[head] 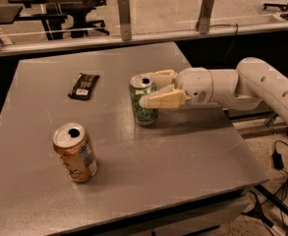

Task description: Place green can upright

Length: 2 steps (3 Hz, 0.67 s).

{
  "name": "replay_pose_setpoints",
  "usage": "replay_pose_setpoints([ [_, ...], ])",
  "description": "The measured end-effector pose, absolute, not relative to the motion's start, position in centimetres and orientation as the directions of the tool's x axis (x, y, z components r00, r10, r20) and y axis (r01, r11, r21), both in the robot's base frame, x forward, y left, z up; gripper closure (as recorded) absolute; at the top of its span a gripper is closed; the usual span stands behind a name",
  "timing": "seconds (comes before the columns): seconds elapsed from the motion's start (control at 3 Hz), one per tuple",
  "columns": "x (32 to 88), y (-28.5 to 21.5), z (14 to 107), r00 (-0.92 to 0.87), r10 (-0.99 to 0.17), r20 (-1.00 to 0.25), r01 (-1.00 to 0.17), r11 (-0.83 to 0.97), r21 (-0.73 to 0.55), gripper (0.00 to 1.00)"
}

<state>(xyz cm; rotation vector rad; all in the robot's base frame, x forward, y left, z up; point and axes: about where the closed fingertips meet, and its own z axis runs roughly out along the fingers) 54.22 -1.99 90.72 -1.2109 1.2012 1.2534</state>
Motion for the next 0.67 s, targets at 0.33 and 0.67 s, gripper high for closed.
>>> replay_pose_setpoints([
  [0.33, 54.19, -2.01, 90.45, -0.027, 0.005, -1.0, -0.999, -0.039, 0.027, 0.0],
  [0.67, 54.19, -2.0, 90.45, -0.027, 0.006, -1.0, -0.999, -0.039, 0.027, 0.0],
])
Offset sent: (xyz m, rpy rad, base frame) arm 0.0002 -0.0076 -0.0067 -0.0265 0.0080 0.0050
